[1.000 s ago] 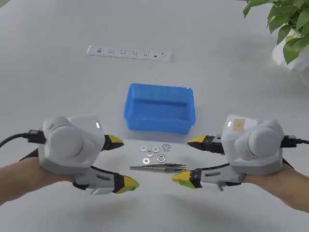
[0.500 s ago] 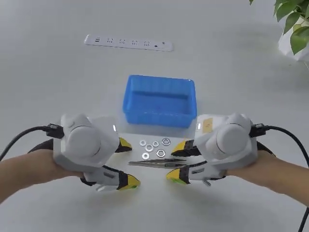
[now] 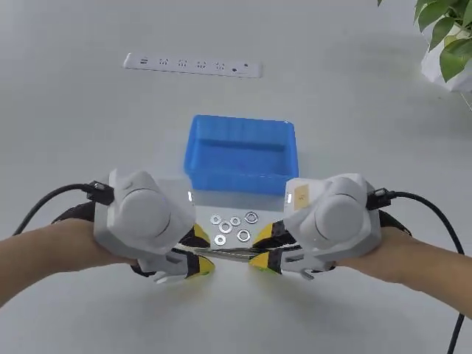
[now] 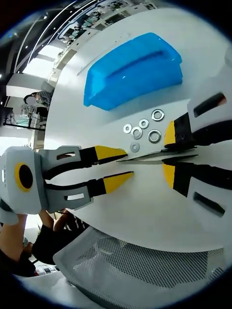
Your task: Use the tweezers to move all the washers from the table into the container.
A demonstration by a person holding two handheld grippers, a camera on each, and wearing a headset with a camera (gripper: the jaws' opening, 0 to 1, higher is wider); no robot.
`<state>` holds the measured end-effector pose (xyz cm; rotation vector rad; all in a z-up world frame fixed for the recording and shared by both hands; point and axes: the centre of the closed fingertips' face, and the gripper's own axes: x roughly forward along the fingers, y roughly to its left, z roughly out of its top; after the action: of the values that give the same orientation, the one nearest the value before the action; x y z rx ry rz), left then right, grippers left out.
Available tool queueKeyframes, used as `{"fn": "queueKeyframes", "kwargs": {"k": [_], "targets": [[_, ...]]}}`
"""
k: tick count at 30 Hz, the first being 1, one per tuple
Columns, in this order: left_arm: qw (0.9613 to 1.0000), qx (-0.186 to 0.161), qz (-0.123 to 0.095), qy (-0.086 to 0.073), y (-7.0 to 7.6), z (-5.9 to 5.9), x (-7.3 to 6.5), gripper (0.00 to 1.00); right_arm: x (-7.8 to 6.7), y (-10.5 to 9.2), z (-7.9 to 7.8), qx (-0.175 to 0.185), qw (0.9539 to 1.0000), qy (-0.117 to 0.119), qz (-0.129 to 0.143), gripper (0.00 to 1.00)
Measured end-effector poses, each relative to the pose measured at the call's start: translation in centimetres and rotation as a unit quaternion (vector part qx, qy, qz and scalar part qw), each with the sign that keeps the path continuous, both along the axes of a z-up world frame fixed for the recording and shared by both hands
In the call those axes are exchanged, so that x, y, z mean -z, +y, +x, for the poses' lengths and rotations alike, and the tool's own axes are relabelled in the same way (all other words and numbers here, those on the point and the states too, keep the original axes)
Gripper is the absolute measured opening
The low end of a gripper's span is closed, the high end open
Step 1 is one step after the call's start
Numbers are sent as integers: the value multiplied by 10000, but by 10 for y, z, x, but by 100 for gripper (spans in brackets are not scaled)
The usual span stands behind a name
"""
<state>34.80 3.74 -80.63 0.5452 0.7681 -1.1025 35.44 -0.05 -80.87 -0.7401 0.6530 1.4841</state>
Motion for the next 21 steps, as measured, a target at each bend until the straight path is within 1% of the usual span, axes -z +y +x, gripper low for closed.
{"fn": "queueKeyframes", "kwargs": {"k": [1,2,3,4,5,7,10,12,13,14,15,16,17,18,19,20,21], "targets": [[10000,-11,-9,-2,0,0,0,17,0,0,0,11,10000,-1,-7,12],[10000,-1,-2,-15,0,1,0,12,0,0,0,11,10000,3,-23,12],[9994,205,118,-234,1,3,0,7,0,0,0,-8,10000,-2,-36,11],[9984,489,26,-293,-3,0,0,6,-1,1,-1,-24,10000,-15,-41,11],[9984,503,50,-241,-1,-2,1,6,-1,1,0,4,10000,-9,-57,11],[9990,411,30,-180,0,1,1,6,-1,1,-1,19,10000,-4,-76,11],[9992,360,17,-146,-1,1,2,5,-1,1,-1,8,9999,-50,-146,10],[9977,511,179,-419,-2,-1,1,5,-1,0,-2,-19,9998,-100,-184,9],[9980,504,139,-345,-4,-7,0,4,-2,-1,-3,-79,9997,-137,-201,9],[9985,427,85,-331,-4,-7,-2,4,-1,-2,-5,-156,9996,-134,-211,9],[9984,431,7,-358,-5,-8,-6,4,-1,-4,-6,-217,9993,-212,-196,9],[9982,432,-69,-412,-6,-9,-12,4,-1,-5,-7,-207,9994,-238,-162,9],[9978,469,-85,-466,-8,-9,-16,4,-2,-7,-7,-107,9996,-245,-97,9],[9977,484,-82,-457,-8,-11,-19,4,-4,-6,-7,-97,9996,-272,-17,9],[9977,471,-149,-475,-11,-11,-25,4,-6,-8,-9,-95,9995,-303,3,9],[9973,468,-187,-525,-12,-10,-28,4,-7,-8,-9,-107,9993,-366,35,9],[9969,523,-254,-527,-14,-12,-33,4,-9,-9,-10,-142,9991,-401,62,9]]}}
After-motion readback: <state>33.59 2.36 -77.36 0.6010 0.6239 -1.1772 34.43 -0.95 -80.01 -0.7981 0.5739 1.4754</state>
